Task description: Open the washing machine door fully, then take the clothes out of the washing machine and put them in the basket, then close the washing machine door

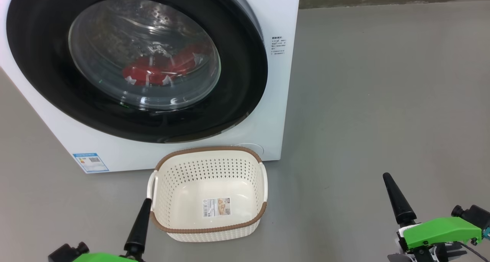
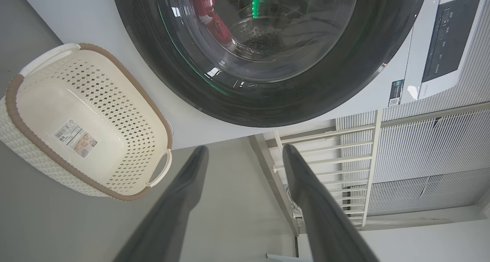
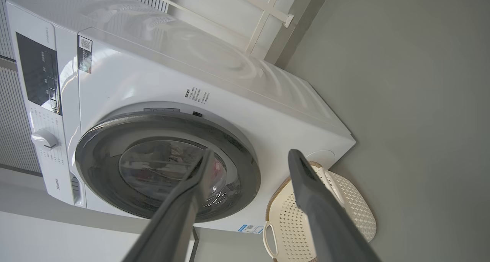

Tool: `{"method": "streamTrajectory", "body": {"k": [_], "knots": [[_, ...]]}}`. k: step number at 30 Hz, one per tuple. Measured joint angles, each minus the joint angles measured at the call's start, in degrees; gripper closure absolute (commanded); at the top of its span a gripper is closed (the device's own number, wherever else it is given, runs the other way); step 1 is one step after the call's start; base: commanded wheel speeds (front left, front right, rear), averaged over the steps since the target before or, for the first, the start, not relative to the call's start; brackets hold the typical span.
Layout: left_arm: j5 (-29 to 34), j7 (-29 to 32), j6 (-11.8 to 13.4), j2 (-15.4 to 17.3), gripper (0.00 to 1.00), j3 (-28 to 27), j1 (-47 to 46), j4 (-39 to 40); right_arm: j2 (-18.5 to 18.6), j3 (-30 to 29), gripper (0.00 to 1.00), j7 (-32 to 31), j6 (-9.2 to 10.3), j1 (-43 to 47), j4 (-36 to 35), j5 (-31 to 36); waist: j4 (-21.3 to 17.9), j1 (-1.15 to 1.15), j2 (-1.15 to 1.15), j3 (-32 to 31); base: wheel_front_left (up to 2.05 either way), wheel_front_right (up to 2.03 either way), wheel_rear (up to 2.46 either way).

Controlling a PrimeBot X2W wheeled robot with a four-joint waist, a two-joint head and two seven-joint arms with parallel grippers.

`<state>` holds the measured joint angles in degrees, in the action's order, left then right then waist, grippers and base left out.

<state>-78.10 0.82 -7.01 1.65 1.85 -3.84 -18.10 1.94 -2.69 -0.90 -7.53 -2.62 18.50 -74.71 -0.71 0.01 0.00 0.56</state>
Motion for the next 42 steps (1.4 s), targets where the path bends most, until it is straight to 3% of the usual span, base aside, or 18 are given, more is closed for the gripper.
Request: {"method": "streamTrajectory", "body": {"k": [20, 42], "knots": [[20.8, -3.3, 0.0, 0.2, 0.00, 0.3, -1.4, 2.7, 0.0, 1.5, 0.00, 3.4, 0.00, -1.5, -0.1, 17.5, -1.0, 0.00, 0.00, 0.4, 0.00, 0.00, 0.00], [37.6, -7.0, 0.1, 0.1, 0.00, 1.2, -3.6, 2.6, 0.0, 3.9, 0.00, 7.0, 0.00, -4.5, 0.3, 32.0, -1.8, 0.00, 0.00, 0.9, 0.00, 0.00, 0.00]]}}
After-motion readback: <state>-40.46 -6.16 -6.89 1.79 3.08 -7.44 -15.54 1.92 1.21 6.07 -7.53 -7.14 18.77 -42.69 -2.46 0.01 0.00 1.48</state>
